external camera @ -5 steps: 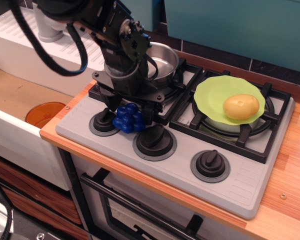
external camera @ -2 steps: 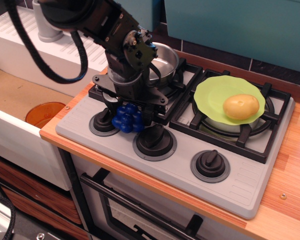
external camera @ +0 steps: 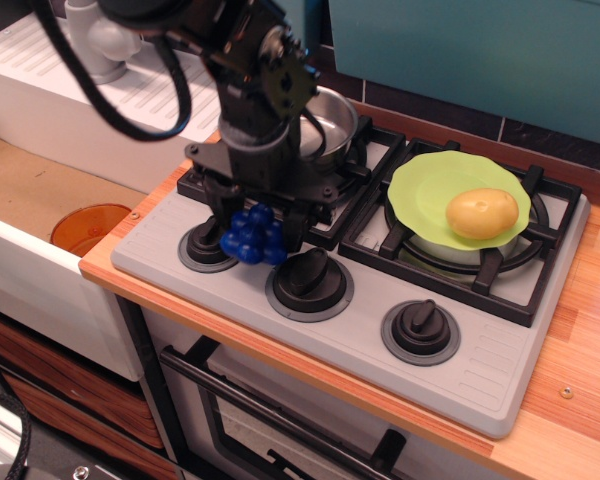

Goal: Put potato on plate and blueberry in pot or pan on stove

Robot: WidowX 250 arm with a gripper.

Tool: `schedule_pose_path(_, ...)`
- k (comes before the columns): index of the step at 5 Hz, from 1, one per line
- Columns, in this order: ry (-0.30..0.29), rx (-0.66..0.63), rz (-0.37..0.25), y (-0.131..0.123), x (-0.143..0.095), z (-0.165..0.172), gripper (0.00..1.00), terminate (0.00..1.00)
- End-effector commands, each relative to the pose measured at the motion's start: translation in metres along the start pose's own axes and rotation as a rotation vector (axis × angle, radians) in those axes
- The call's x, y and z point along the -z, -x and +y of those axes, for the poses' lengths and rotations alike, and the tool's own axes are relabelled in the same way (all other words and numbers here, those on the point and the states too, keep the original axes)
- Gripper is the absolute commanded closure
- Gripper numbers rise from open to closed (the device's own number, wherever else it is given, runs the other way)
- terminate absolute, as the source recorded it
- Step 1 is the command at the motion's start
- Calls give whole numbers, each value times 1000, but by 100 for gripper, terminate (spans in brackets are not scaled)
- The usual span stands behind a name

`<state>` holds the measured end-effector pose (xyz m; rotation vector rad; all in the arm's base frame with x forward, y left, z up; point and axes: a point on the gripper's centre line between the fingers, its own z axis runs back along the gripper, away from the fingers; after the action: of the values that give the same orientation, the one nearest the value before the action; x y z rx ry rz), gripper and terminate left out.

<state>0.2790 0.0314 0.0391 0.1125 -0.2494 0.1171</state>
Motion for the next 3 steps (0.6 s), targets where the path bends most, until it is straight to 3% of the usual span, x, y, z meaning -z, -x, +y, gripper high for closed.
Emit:
schedule_pose_path(1, -10, 13, -15, -32, -36, 7, 100, 0)
schedule_pose_path(3, -13, 52, 43, -72, -62, 25, 100, 0)
